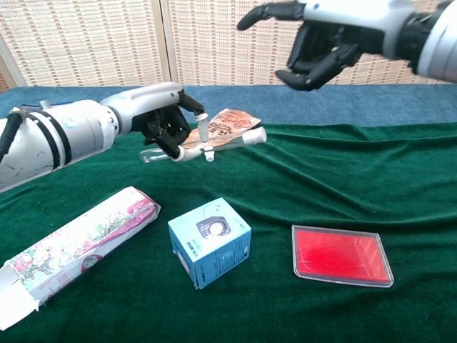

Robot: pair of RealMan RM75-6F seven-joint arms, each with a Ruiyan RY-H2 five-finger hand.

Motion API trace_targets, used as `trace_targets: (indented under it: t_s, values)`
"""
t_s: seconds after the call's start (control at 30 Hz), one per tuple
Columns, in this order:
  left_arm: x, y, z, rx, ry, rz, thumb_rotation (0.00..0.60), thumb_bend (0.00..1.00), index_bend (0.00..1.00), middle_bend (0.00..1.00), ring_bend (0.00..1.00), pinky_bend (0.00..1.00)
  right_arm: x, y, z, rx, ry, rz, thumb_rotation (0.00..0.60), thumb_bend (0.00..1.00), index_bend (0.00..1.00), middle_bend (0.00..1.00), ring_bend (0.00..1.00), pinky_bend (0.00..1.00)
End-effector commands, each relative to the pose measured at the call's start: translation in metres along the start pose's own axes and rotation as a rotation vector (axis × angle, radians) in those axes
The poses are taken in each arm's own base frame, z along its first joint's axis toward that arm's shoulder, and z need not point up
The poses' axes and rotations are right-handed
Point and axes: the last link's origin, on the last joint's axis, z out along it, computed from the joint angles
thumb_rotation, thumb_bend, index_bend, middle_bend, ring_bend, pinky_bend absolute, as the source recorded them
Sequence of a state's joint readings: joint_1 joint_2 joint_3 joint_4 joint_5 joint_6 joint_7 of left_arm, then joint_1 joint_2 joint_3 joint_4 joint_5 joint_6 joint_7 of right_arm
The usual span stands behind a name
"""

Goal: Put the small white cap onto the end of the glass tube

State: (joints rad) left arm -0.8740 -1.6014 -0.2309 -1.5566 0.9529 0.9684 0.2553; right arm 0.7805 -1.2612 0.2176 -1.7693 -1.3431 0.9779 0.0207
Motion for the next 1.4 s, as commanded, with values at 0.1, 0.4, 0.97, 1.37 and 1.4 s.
trace_targets:
  t_s: [0.1, 0.4, 0.97, 1.37, 1.4]
  values:
    - [-0.006, -0.022, 0.003, 0.064, 0.003, 0.101, 0.600, 0.63, 0.68, 0.88, 0.79, 0.84, 0.012, 0.018, -0.020, -0.060, 0.037, -0.038, 0.600, 0.57, 0.10, 0.99, 1.00, 1.00]
    - [-0.026, -0.048, 0.013, 0.149, -0.006, 0.244, 0.600, 0.63, 0.67, 0.88, 0.79, 0.84, 0.017, 0.044, -0.054, -0.154, 0.056, -0.086, 0.600, 0.57, 0.10, 0.99, 1.00, 1.00]
    - [-0.028, -0.051, 0.014, 0.202, -0.066, 0.307, 0.600, 0.58, 0.27, 0.44, 0.29, 0.45, 0.019, 0.089, -0.099, -0.310, 0.084, -0.050, 0.600, 0.57, 0.10, 0.99, 1.00, 1.00]
    - [0.051, -0.091, -0.068, 0.255, 0.173, 0.250, 0.600, 0.56, 0.22, 0.27, 0.15, 0.23, 0.039, 0.129, -0.171, -0.523, 0.158, -0.212, 0.600, 0.57, 0.18, 0.52, 0.73, 0.76]
    - [0.056, -0.097, -0.077, 0.263, 0.199, 0.253, 0.600, 0.56, 0.22, 0.27, 0.15, 0.23, 0.039, 0.131, -0.177, -0.538, 0.166, -0.222, 0.600, 0.57, 0.18, 0.47, 0.66, 0.70]
